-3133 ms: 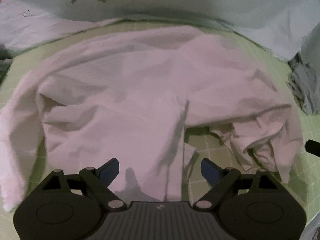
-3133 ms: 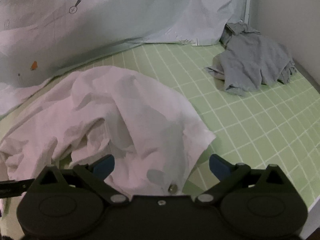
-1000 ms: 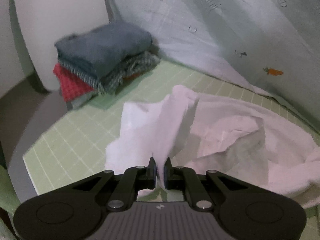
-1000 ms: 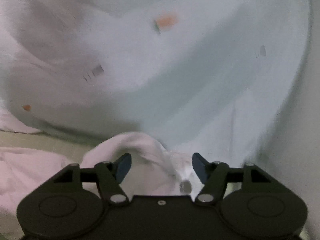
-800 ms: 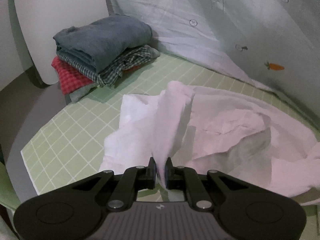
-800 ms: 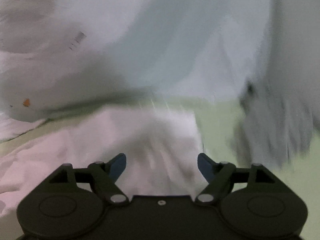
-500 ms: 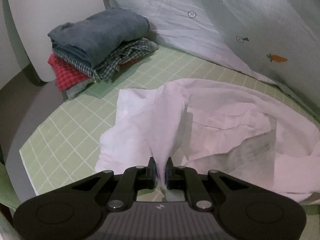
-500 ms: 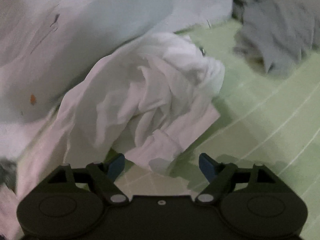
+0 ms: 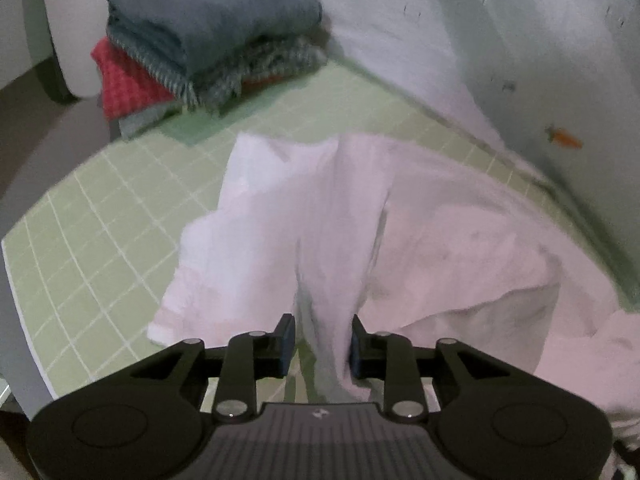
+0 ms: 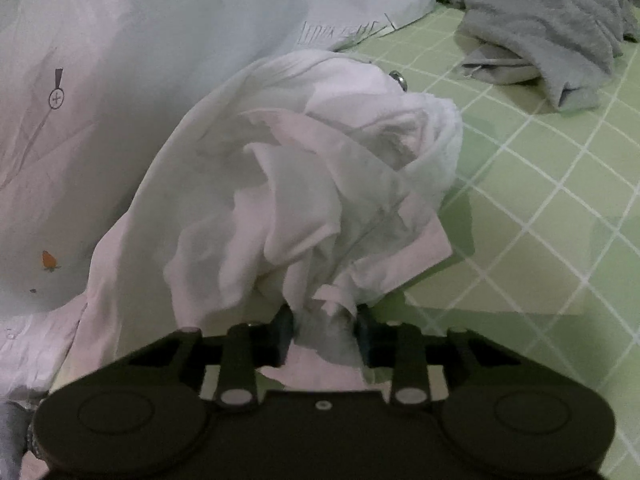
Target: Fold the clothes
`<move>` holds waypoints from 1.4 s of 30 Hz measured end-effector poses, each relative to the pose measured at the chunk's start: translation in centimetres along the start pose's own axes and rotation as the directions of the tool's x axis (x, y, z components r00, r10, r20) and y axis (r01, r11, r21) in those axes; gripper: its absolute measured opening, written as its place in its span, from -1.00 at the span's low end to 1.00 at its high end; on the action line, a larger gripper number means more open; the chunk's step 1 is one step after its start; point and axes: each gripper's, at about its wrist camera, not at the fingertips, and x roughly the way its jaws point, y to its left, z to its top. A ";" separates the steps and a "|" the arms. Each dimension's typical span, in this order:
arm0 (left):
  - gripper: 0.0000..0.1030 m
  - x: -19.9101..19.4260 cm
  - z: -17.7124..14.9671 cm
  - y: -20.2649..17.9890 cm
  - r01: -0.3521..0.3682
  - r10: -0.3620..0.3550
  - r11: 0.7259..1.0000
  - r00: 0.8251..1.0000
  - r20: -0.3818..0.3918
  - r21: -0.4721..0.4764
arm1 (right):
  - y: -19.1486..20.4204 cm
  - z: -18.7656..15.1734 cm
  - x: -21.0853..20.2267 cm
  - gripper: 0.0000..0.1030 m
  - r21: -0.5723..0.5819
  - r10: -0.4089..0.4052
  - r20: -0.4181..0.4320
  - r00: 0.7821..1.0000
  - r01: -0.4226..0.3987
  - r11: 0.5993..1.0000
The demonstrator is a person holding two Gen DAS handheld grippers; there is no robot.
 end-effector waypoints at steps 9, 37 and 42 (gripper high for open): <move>-0.65 5.9 -0.3 0.0 0.002 -0.010 0.998 0.993 -0.119 -0.067 | 0.8 -0.1 0.3 -0.40 -0.053 -0.035 -0.009 0.999 0.035 0.998; -0.92 3.9 12.9 -5.1 0.067 -0.041 0.991 0.977 0.209 -0.116 | 4.2 4.0 -5.7 -0.68 -0.162 0.094 0.155 0.983 -0.068 0.984; -0.92 -3.2 11.6 -4.1 0.125 -0.086 0.985 0.953 0.292 -0.120 | 1.6 5.6 -13.0 -0.70 -0.250 0.150 0.283 0.947 -0.079 0.965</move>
